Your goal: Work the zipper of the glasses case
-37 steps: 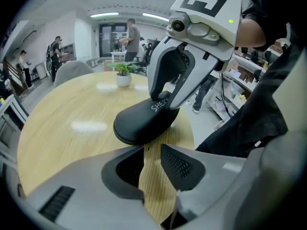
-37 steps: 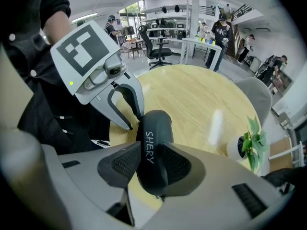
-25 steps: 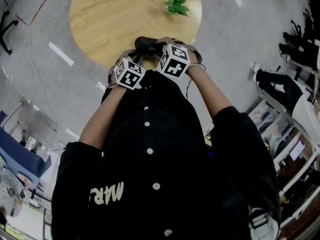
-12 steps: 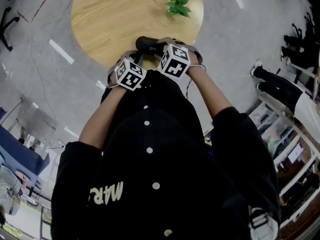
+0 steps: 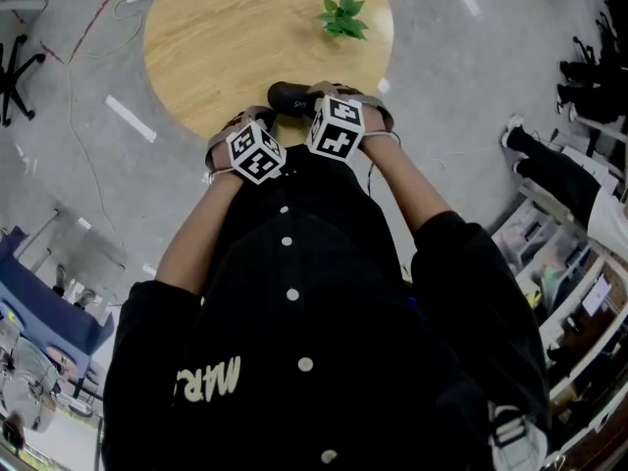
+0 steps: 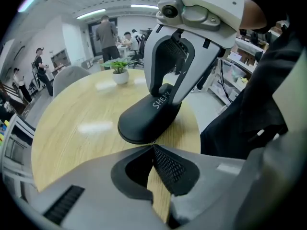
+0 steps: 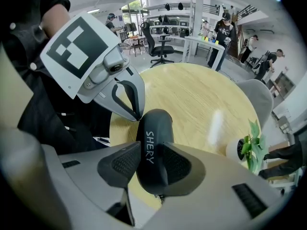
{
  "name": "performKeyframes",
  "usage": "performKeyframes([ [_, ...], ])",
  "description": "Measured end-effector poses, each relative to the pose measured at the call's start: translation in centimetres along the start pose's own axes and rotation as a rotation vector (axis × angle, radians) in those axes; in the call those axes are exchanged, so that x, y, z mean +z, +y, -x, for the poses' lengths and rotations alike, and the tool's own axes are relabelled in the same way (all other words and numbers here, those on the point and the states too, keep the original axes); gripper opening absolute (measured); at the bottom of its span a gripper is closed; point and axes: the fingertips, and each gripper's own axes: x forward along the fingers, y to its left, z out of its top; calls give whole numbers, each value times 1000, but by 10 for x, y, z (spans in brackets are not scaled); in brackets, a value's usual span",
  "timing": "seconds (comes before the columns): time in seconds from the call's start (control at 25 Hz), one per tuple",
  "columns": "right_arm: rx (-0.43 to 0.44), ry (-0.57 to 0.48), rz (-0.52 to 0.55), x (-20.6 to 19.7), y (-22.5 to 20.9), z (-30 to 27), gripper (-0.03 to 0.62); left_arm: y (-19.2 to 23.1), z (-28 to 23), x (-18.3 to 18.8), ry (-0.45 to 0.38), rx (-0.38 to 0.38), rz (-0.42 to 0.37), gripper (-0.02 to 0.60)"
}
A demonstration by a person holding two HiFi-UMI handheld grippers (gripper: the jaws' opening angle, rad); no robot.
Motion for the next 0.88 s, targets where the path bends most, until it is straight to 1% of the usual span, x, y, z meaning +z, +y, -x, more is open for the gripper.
performKeyframes([
  [0.12, -3, 4, -5, -1, 0, 1, 147, 5, 2, -2, 20, -2, -25, 3],
  [0.36, -16, 12, -16, -1, 1, 1, 147, 14, 3, -7, 68, -16, -121, 4],
  [0.48, -24, 24, -16, 0, 2, 3, 147, 23, 4, -7, 82, -13, -174, 4],
  [0.64, -23, 25, -35, 1, 2, 4, 147, 36, 6, -4, 88, -24, -224, 5],
  [0.76, -23, 35, -35, 0, 1, 2, 149, 44, 5, 1, 96, -28, -308, 5],
  [0.88, -30, 39, -32, -1, 2, 2, 149, 44, 3, 2, 112, -49, -419, 5],
])
